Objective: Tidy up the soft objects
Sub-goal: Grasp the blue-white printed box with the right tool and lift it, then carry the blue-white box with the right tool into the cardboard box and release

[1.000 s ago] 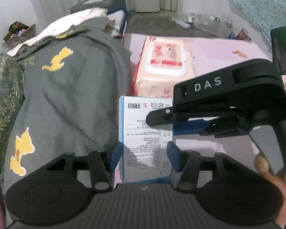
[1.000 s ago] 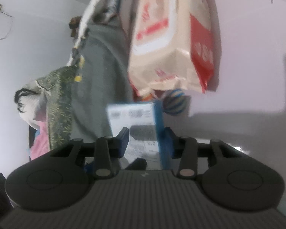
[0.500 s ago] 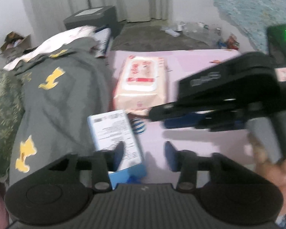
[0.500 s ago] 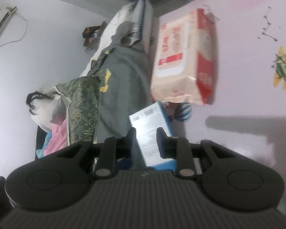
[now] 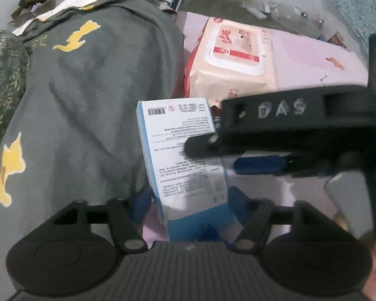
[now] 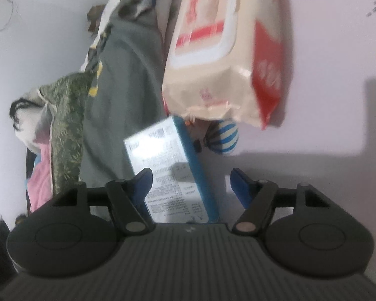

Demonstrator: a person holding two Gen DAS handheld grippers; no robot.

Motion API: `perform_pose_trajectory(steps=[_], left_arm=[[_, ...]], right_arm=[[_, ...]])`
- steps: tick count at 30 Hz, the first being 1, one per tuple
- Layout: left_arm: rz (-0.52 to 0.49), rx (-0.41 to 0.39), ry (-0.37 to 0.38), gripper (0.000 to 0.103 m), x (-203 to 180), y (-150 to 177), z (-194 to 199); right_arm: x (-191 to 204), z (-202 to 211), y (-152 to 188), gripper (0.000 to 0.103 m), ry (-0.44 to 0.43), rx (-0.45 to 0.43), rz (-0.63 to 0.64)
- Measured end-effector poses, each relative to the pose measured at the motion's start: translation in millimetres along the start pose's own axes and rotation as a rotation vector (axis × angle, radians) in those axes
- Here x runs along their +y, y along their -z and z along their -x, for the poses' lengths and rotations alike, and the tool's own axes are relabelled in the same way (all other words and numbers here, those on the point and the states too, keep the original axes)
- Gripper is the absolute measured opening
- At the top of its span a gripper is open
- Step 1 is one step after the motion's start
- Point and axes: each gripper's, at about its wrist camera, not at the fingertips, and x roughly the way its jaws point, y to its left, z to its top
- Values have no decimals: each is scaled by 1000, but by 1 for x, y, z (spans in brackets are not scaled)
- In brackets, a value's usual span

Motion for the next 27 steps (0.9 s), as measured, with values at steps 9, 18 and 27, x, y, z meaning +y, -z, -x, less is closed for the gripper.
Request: perform_pose_trajectory(steps=[9,18,27], left_arm=[[1,-50,-14,56,-3,-5,16],[-67,-158,-5,56,-40,1,80],[-165,-261,112,56,-128,22,154]], right_arm=[[7,-5,4,50,-32,-4,30],[16,48,7,47,-85,-81,41],[-8,173,36,47,-121,-211,67]])
